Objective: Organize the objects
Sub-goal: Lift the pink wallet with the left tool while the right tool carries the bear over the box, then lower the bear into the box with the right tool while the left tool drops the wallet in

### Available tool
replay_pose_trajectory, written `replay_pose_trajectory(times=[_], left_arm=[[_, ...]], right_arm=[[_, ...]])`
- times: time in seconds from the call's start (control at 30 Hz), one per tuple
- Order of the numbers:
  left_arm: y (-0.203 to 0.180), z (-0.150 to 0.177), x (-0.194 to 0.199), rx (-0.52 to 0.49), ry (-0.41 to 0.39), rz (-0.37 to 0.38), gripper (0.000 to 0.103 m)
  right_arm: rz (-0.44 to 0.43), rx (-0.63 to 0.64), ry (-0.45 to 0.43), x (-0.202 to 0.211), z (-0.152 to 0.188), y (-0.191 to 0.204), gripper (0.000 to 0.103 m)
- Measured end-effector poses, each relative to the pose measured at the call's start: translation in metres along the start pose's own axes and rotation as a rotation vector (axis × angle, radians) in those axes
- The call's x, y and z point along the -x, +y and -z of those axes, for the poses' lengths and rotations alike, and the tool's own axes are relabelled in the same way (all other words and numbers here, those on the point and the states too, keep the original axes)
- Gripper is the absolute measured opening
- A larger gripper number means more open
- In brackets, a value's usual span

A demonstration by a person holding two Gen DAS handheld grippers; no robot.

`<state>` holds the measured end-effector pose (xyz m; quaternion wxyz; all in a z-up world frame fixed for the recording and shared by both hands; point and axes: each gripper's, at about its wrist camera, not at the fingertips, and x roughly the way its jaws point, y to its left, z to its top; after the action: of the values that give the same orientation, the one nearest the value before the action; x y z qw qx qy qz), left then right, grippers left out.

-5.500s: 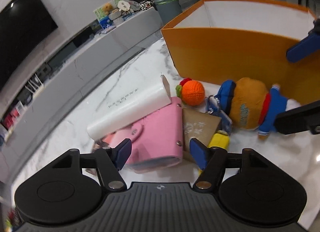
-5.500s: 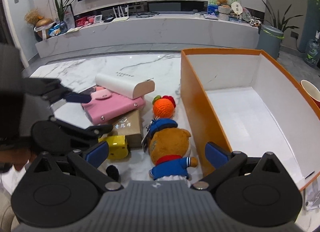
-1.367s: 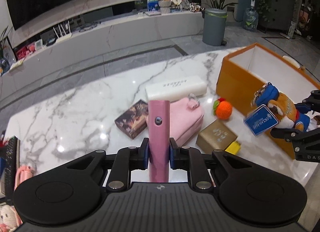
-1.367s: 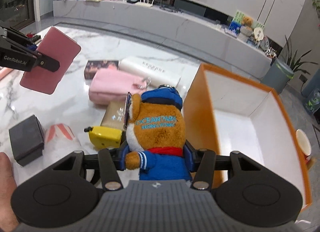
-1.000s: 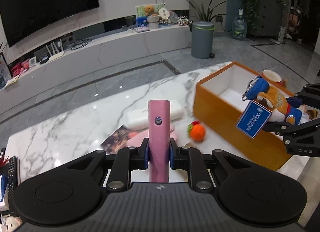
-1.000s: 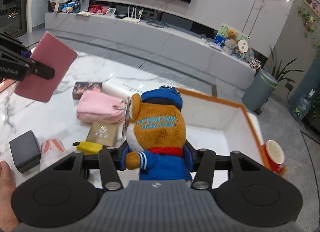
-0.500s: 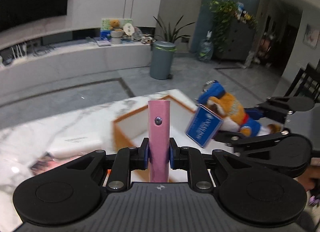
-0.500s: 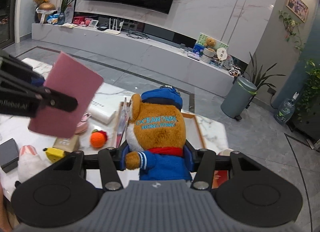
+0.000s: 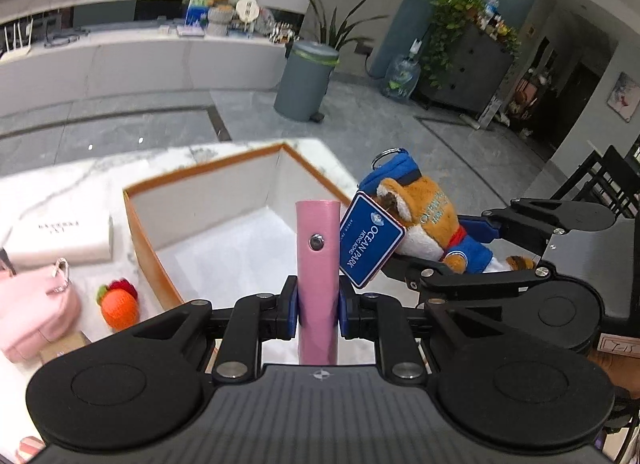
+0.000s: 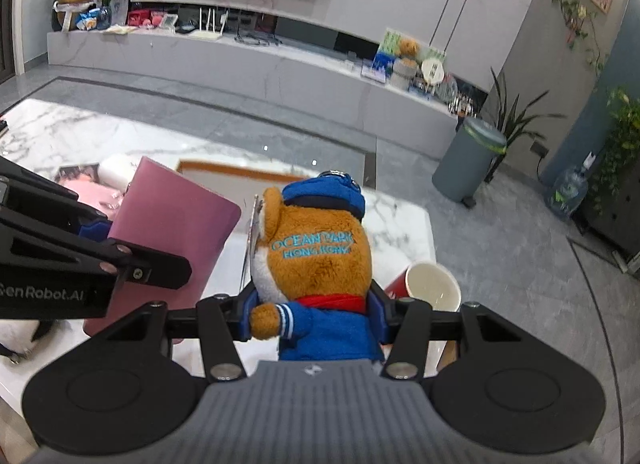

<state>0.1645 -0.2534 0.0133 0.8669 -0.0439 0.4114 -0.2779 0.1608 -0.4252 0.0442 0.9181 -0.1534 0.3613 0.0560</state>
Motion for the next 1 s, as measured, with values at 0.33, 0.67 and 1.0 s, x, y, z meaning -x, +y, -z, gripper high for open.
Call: replay_pose_trajectory(times=[0.33,0.67,1.0], left_arm=[[0.001,0.006,-0.038,-0.042,0.155,-0.059,0.021],[-0.01,0.022,-0.059,-0.083,0.245,-0.089,0.021],[-0.016,0.025,-0.061,-0.165,0.327,-0.114,0.022]], right_arm=[[-0.04,0.004,0.078,-0.045,0.022,-0.002,0.054],[-0.084,0.105,0.168,-0.082,0.039,0.008,0.054],[-0.139,0.104,0.253,-0.099,0.051,0.018,0.054]])
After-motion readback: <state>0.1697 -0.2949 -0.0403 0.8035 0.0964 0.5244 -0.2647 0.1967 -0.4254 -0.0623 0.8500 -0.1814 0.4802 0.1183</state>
